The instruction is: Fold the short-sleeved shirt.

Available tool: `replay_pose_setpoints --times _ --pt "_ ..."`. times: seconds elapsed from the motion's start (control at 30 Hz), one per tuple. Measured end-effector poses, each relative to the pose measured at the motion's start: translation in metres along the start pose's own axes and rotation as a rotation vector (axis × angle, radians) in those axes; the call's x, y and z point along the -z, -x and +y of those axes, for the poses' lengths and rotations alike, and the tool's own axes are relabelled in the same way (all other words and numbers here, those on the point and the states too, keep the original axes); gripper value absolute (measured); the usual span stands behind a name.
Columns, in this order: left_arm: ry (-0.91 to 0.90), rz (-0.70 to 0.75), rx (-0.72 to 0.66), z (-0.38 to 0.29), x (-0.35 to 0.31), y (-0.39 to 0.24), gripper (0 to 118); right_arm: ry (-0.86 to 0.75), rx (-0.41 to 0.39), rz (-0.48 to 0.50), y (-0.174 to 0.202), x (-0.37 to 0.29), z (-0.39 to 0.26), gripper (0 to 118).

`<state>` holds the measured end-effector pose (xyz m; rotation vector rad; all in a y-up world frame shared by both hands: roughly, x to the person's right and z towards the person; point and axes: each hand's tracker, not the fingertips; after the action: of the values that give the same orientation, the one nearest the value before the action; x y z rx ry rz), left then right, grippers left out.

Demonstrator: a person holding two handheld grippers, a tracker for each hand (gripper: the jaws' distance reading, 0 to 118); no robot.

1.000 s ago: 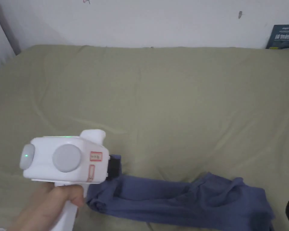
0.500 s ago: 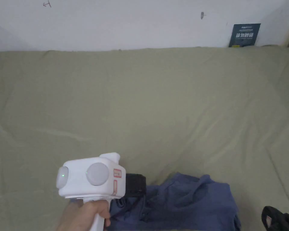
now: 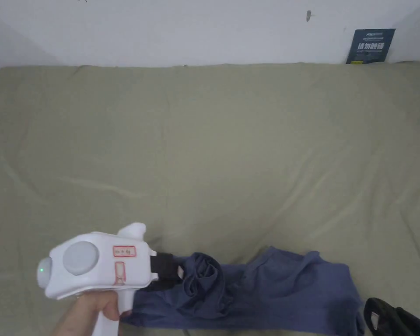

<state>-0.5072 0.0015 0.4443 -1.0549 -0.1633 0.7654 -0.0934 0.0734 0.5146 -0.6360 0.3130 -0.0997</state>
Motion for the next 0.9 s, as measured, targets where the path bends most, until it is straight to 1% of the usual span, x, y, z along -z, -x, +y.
replay_pose_setpoints --times 0.07,0.1,0.13,0.17,0.2,0.23,0.27,0.3,0.37,0.4,0.47,0.57,0.63,0.67,0.7,0.77,0.8,0.83,0.87,0.9 --pt "0.068 -0.188 -0.049 -0.006 0.039 -0.001 0 -0.001 -0.001 -0.01 -0.002 -0.001 0.001 0" --pt "0.099 -0.235 -0.085 -0.01 0.057 -0.001 0 0.001 0.001 -0.013 -0.004 -0.002 0.001 0" --pt "0.113 -0.212 -0.085 -0.017 0.071 -0.002 0 0.002 0.006 -0.016 -0.006 -0.002 0.002 0" --pt "0.098 -0.125 -0.062 -0.02 0.079 0.003 0 0.003 0.011 -0.018 -0.009 -0.004 0.002 0" --pt "0.079 -0.17 -0.083 -0.019 0.076 0.008 0 0.003 0.013 -0.022 -0.011 -0.005 0.004 0" --pt "0.058 -0.231 -0.133 -0.015 0.071 0.007 0 0.0 0.015 -0.025 -0.012 -0.006 0.004 0" --pt "0.074 -0.202 -0.154 -0.012 0.063 -0.001 0 -0.005 0.017 -0.026 -0.014 -0.007 0.005 0" --pt "0.086 -0.126 -0.101 -0.008 0.056 -0.004 0 -0.008 0.016 -0.024 -0.015 -0.007 0.006 0" --pt "0.038 -0.026 0.04 -0.002 0.026 -0.019 0 -0.008 0.006 -0.023 -0.014 -0.002 0.009 0" --pt "0.01 0.003 0.079 -0.001 0.007 -0.027 0 -0.01 0.003 -0.02 -0.013 0.0 0.01 0" --pt "-0.068 0.018 0.112 0.002 -0.038 -0.023 0 -0.011 -0.005 -0.01 -0.008 0.004 0.012 0" --pt "-0.143 0.169 0.11 0.003 -0.092 0.008 0 -0.007 -0.016 0.017 0.001 0.01 0.013 0" --pt "-0.164 0.229 0.064 0.003 -0.112 0.038 0 -0.006 -0.033 0.027 0.009 0.013 0.013 0" --pt "-0.181 0.227 0.012 -0.001 -0.117 0.051 0 -0.002 -0.043 0.036 0.013 0.014 0.013 0" --pt "-0.171 0.216 -0.013 0.0 -0.119 0.06 0 0.0 -0.046 0.04 0.016 0.015 0.013 0" --pt "-0.143 0.119 -0.054 -0.002 -0.118 0.078 2 0.0 -0.057 0.047 0.023 0.016 0.013 0" --pt "-0.126 0.056 -0.054 -0.001 -0.113 0.084 14 0.002 -0.063 0.047 0.025 0.016 0.013 0" --pt "-0.102 0.0 -0.059 -0.001 -0.109 0.088 66 0.007 -0.068 0.046 0.028 0.017 0.014 0" --pt "-0.078 -0.055 -0.056 -0.002 -0.102 0.09 112 0.007 -0.07 0.046 0.029 0.017 0.014 0" --pt "-0.046 -0.091 -0.056 -0.002 -0.09 0.091 117 0.009 -0.072 0.043 0.031 0.017 0.014 0"
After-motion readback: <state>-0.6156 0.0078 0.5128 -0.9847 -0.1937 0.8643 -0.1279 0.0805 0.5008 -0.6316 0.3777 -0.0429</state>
